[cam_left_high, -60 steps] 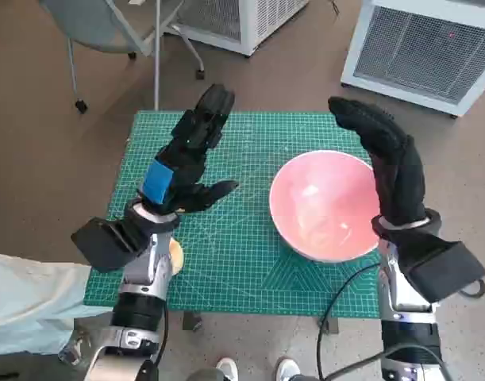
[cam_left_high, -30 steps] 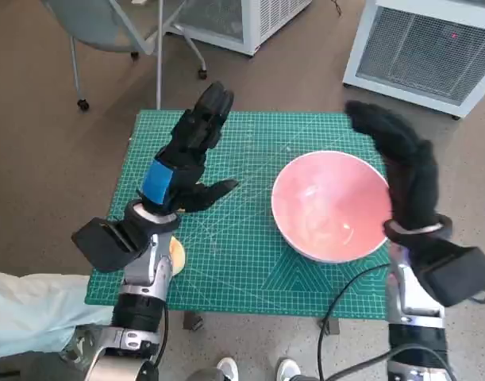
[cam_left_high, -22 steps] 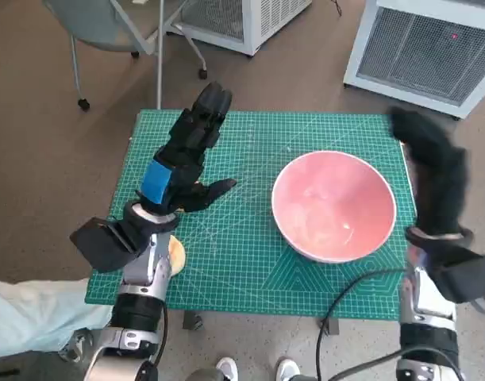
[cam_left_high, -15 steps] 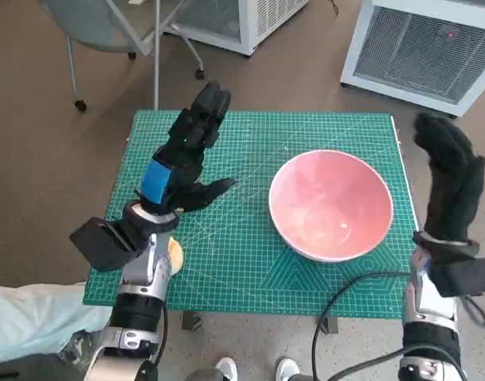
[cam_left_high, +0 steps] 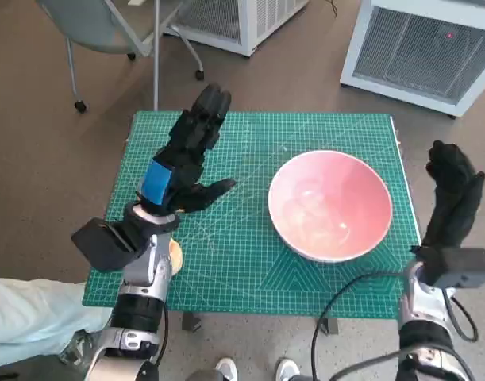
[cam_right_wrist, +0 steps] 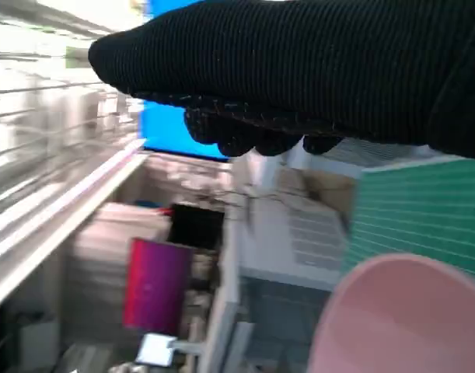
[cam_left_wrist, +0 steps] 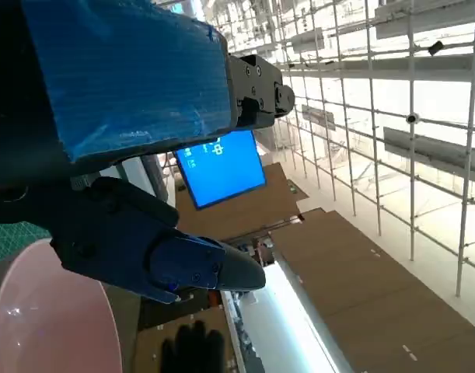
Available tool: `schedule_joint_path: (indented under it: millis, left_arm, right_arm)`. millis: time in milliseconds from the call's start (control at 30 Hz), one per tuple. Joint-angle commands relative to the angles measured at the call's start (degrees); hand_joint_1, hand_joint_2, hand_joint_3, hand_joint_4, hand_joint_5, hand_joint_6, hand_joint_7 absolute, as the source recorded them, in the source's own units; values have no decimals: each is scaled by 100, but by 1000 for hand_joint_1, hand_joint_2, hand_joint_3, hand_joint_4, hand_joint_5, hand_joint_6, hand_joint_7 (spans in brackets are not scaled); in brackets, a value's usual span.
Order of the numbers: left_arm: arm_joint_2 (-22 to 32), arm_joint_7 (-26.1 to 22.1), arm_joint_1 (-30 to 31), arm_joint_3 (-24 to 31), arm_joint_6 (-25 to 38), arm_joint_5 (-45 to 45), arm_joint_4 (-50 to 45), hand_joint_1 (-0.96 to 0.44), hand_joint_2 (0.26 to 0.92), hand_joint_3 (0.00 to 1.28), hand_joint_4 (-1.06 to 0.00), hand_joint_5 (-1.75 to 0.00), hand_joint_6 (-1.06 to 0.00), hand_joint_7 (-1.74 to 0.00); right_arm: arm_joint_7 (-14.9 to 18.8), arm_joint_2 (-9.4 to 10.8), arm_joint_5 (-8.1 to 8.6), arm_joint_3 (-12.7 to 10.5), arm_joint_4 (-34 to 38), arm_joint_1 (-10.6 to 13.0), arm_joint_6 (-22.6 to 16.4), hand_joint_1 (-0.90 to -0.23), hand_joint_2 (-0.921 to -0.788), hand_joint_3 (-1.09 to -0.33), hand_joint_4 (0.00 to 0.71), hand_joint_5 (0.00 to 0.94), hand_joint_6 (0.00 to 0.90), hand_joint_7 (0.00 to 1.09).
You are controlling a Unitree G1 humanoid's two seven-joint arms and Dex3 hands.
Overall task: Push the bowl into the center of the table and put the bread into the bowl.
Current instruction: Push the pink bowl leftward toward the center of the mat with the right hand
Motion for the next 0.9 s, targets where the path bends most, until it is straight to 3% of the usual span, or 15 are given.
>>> schedule_joint_path:
  millis: [33,500,900]
  left_arm:
    - [48,-34,-2,15,-33,-6,23,-466,921,205,-66,-2,-147,-9]
    - [110,-59,9,39,0,-6,-25,-459,921,206,-69,-2,-150,-9]
    - [209,-28,106,86,-19,3,-128,-474,921,199,-69,-1,-150,-9]
  right_arm:
    - [182,147,239,-95,377,-40,298,-622,-921,-923,218,25,96,554]
    - [348,432,390,-86,683,-245,921,-575,-921,-951,219,14,94,516]
    - [893,754,814,-379,849,-519,1424,-571,-921,-946,201,1,117,444]
